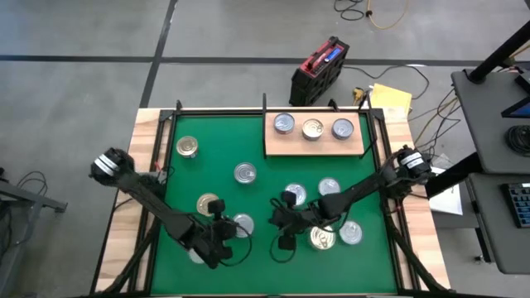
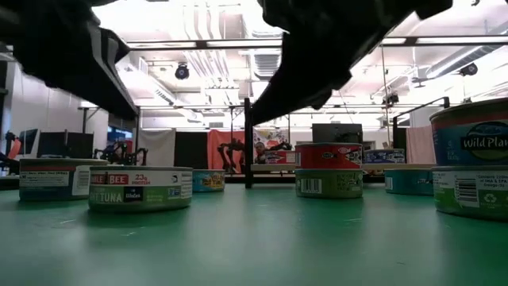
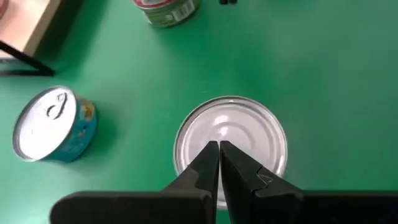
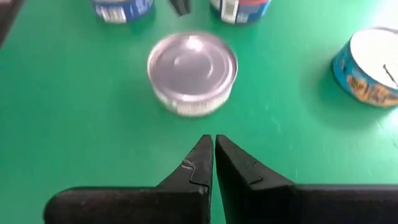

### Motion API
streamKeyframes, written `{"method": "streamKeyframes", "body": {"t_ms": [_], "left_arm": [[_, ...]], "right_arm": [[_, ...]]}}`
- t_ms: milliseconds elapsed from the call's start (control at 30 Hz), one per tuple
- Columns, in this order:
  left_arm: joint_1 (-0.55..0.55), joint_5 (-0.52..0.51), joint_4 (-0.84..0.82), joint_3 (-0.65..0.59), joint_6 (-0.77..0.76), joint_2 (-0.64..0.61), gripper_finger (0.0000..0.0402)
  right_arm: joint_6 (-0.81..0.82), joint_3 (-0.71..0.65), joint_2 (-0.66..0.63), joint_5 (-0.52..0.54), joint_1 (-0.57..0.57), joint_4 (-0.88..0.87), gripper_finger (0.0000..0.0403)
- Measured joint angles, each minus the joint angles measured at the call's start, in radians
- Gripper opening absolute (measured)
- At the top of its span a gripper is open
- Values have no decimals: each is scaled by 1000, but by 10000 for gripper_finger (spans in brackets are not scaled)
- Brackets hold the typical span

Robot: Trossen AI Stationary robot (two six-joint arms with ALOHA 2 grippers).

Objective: Stack canned seafood by type on shelf
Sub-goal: Put the green tuna can on the shelf

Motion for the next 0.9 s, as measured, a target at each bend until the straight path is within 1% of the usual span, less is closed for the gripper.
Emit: {"method": "streamKeyframes", "body": {"t_ms": [100, 233, 300, 400, 533, 767, 900], "left_arm": [[-10, 50, 53, -34, -19, -51, 0], [-11, 67, 133, -85, -60, -46, 0], [-10, 85, 170, -93, -88, -30, 0], [-13, 98, 171, -98, -132, 7, 0], [-13, 145, 182, -97, -165, 48, 0], [-13, 138, 192, -96, -186, 66, 0], [-18, 135, 194, -98, -193, 66, 0]], "right_arm": [[4, -21, 10, -24, -17, 92, 9], [32, -36, 41, -71, -38, 195, 9], [38, -36, 47, -71, -46, 209, 9], [46, -32, 52, -71, -59, 230, 9], [64, -33, 54, -71, -78, 235, 9], [64, -33, 54, -72, -92, 265, 9], [102, -34, 54, -117, -96, 278, 13]]}}
